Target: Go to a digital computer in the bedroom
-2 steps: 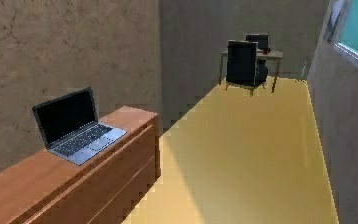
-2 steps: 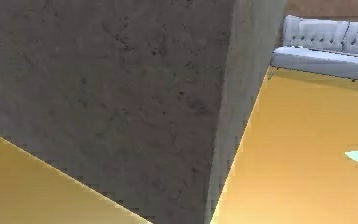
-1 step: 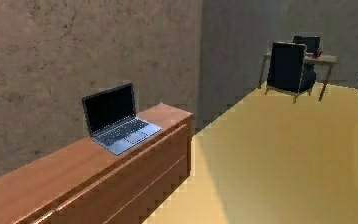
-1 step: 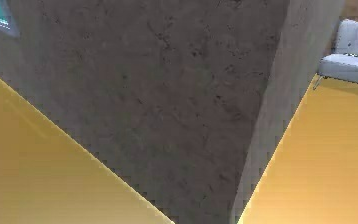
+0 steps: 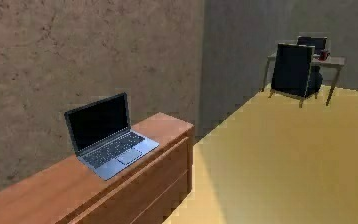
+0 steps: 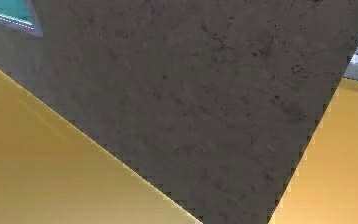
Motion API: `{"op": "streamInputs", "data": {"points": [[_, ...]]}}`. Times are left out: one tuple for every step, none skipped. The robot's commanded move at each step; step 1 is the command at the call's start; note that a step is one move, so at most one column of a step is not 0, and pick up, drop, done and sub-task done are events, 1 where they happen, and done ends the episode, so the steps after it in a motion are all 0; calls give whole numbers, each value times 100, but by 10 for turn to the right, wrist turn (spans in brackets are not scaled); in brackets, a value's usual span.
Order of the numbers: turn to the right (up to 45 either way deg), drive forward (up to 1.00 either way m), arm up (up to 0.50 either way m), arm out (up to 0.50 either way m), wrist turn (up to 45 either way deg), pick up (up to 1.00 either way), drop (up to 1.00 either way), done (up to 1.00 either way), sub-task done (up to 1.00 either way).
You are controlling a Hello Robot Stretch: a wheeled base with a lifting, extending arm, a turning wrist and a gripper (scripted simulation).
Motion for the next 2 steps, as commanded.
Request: {"op": "streamInputs", "data": {"points": [[-180,0,0,0,0,0,0,0,0],[0,0,0,0,0,0,0,100,0]]}}
